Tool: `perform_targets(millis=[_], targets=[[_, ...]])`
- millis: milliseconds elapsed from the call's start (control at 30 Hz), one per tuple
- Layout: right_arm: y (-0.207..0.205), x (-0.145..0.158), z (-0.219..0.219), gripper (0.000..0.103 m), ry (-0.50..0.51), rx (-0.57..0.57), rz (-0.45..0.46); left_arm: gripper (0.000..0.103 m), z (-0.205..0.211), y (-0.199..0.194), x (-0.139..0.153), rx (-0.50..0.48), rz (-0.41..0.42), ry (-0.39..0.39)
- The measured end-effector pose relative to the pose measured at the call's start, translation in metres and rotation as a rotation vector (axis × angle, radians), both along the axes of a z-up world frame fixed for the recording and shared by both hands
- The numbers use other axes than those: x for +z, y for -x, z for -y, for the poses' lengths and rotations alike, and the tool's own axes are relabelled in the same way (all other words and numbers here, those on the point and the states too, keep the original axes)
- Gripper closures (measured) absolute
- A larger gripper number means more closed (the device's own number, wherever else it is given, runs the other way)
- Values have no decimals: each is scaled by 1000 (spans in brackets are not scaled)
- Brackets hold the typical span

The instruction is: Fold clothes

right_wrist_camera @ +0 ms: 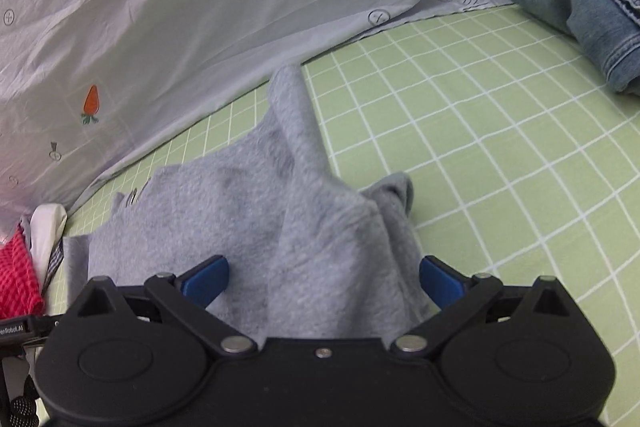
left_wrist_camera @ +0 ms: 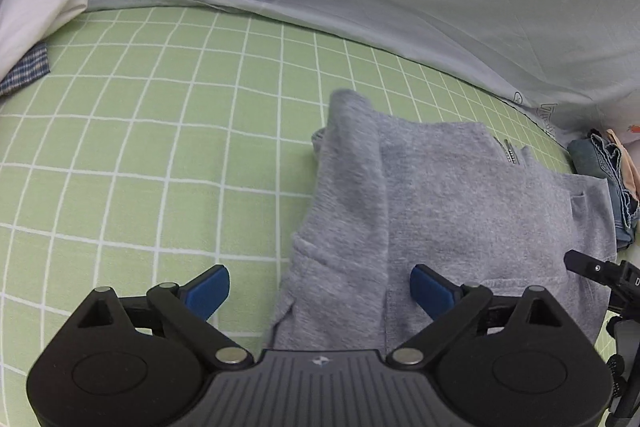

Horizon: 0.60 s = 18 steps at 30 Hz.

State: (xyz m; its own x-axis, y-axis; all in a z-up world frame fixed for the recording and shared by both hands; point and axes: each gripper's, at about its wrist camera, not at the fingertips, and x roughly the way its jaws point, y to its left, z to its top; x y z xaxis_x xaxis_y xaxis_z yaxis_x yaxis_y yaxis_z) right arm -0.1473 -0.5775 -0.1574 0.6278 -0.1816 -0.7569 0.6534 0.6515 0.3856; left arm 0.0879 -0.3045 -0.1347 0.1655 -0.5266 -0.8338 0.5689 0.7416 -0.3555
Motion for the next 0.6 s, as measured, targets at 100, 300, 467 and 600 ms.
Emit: perform_targets(millis=[100, 300, 467, 600], targets=[[-3, -7, 1, 0, -35, 10, 5, 5, 10, 7, -6, -48, -27, 13], [-4, -14, 7, 0, -88, 22, 26, 0, 28, 12, -13, -82, 0, 5], [-9, -14, -1, 0, -86, 34, 26, 1, 34, 22, -13, -74, -6, 26], [-17, -11, -14, 0, -67, 79, -3, 7, 42, 36, -11, -87, 16, 9]])
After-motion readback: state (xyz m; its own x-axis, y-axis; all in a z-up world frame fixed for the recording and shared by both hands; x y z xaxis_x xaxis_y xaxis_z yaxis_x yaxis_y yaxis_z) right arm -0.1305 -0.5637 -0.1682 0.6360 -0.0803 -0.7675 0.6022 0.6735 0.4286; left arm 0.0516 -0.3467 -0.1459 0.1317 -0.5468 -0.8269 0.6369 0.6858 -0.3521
